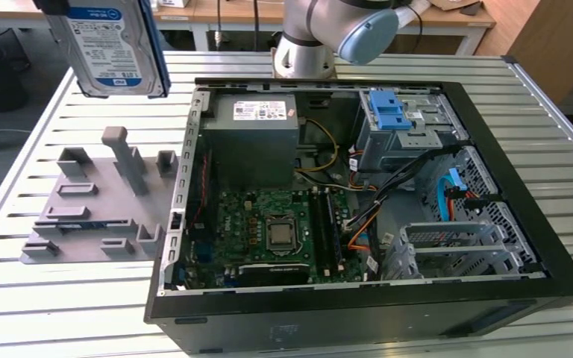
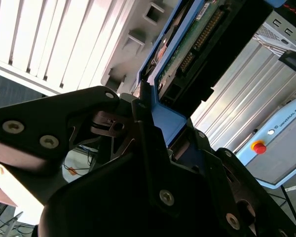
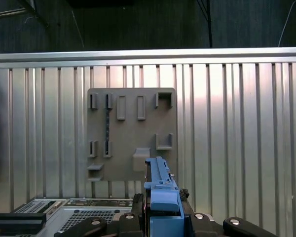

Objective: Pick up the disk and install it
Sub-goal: 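Pick up the disk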

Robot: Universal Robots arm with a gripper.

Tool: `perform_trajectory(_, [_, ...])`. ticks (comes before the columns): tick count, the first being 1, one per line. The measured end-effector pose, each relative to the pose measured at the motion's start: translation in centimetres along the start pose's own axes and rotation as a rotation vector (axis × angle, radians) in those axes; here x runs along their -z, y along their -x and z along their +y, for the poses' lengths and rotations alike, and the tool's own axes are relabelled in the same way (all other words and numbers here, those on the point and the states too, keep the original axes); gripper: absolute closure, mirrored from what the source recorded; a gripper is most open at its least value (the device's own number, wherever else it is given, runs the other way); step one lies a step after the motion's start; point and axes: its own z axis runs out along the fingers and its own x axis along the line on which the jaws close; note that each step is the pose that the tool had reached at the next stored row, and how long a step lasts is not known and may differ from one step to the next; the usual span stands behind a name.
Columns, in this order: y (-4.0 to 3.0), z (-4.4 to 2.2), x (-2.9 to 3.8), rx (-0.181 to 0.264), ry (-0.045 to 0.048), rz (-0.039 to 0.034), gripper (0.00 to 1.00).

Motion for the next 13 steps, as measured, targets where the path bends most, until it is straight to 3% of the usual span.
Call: perform_trajectory(13, [-0.23, -0.45, 0.00, 0.000, 0.0000, 0.0000, 0.64])
